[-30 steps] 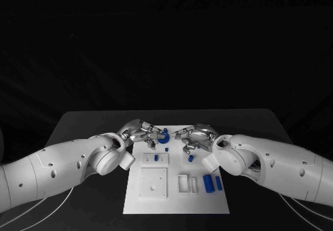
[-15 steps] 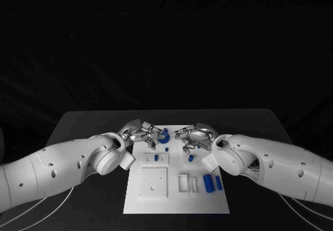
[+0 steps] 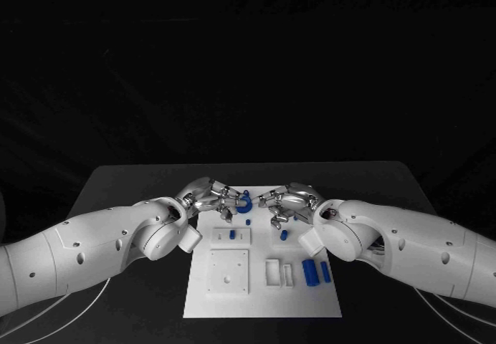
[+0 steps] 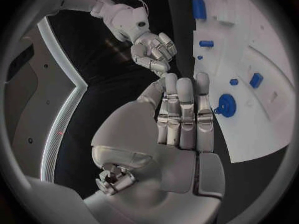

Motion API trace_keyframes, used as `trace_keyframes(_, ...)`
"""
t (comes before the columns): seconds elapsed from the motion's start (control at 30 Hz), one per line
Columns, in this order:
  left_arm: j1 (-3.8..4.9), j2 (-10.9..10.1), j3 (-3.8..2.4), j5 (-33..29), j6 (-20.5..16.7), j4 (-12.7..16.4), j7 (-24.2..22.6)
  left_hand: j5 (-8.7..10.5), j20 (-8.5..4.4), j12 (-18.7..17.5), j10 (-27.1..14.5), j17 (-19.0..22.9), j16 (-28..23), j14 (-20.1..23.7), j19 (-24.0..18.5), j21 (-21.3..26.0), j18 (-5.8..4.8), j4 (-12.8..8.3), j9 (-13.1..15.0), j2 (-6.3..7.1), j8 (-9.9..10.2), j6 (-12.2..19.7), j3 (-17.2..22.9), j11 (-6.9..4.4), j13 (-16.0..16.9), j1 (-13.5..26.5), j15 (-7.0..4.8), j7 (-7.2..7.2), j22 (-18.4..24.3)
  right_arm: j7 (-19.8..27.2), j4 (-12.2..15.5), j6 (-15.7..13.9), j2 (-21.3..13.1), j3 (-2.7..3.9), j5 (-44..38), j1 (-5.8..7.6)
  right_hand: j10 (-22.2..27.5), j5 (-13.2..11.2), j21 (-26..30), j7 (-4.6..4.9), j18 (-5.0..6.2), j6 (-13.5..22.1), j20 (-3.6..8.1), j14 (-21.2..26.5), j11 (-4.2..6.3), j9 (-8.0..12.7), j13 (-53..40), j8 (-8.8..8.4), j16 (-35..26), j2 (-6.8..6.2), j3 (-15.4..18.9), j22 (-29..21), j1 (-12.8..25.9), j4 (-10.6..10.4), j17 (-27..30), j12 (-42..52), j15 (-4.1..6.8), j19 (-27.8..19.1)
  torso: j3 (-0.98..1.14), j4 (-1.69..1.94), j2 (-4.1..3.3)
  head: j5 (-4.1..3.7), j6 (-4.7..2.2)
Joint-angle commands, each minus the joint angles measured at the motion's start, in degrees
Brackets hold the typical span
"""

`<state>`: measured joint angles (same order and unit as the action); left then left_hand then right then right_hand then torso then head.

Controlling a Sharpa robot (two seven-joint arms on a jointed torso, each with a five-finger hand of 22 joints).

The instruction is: Assemble the parts on the task board

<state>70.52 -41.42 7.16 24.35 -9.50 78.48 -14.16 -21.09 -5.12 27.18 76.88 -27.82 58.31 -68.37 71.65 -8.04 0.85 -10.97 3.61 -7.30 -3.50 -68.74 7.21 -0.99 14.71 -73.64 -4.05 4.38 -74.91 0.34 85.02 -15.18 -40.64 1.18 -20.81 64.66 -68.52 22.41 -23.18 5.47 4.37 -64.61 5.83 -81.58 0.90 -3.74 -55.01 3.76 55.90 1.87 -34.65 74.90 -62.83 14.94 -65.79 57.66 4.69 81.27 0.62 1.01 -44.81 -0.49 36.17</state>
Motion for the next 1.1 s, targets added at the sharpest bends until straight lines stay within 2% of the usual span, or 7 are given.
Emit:
trace_keyframes(0.03, -0.01, 0.2, -0.03, 0.1, 1.0, 0.1, -0.7, -0.11, -0.06, -0.3, 0.5, -0.1, 0.3, 0.3, -0.5, -0.3, 0.59, -0.3, 1.2, -0.77, -0.2, -2.4, 0.1, 0.0, 0.0, 0.0, 0.08, -1.24, -1.2, 0.3, 0.1, 0.8, 0.2, 0.02, -0.8, -0.05, -0.4, -0.4, -0.3, -0.11, 0.69, -0.6, 0.0, -0.4, 0.05, -0.1, 0.0, -0.16, 0.1, -0.06, -0.3, 2.2, -0.5, 0.1, -0.1, 0.0, -0.02, -0.3, -0.01, 0.04, -0.01, -0.07, 0.02)
trace_keyframes(0.47, -0.01, 0.4, -0.03, 0.1, 0.9, 0.1, -0.4, -0.03, -0.03, -0.3, 0.5, -0.1, 0.3, 0.3, -0.5, -0.4, 0.6, -0.4, 1.2, -0.9, -0.2, -2.4, -0.1, 0.02, 0.0, 0.0, 0.09, -1.23, -1.1, 0.4, 0.3, 0.8, 0.5, 0.02, -0.9, -0.05, -0.4, -0.4, -0.3, -0.11, 0.69, -0.6, 0.0, -0.4, 0.05, -0.1, 0.0, -0.16, 0.1, -0.06, -0.3, 2.2, -0.5, 0.1, -0.1, 0.0, -0.02, -0.3, -0.05, 0.06, 0.01, -0.06, 0.07)
trace_keyframes(0.73, -0.01, 0.4, -0.02, 0.8, -1.2, -0.1, 0.8, -0.19, -0.05, -0.3, 0.6, -0.1, 0.4, 0.2, -0.5, -0.5, 0.63, -0.5, 1.2, -0.8, -0.2, -2.5, -0.1, -0.04, 0.0, 0.0, 0.06, -1.26, -1.2, 0.9, 0.4, 0.9, 0.5, 0.02, -0.8, -0.05, -0.4, -0.4, -0.3, -0.11, 0.69, -0.6, 0.0, -0.4, 0.05, -0.1, 0.0, -0.16, 0.1, -0.06, -0.3, 2.2, -0.5, 0.1, -0.1, 0.0, -0.02, -0.3, 0.0, 0.02, 0.0, 0.01, 0.13)
trace_keyframes(1.1, -0.01, 0.5, 0.04, 5.6, -2.9, 0.0, 3.9, -1.33, -0.1, -0.4, 0.8, -0.1, 0.5, 0.1, -0.5, -0.7, 0.65, -0.7, 1.2, -0.43, -0.2, -2.8, -0.1, -0.09, -0.1, 0.2, 0.01, -1.33, -1.2, 1.5, 0.6, 0.8, 0.6, 0.03, -0.8, -0.05, -0.5, -0.3, -0.5, -0.12, 0.69, -0.6, 0.01, -0.5, 0.07, -0.1, -0.1, -0.18, 0.1, -0.03, -0.3, 2.2, -0.5, 0.1, -0.1, 0.1, -0.01, -0.4, 0.0, 0.02, -0.02, -0.02, 0.32)
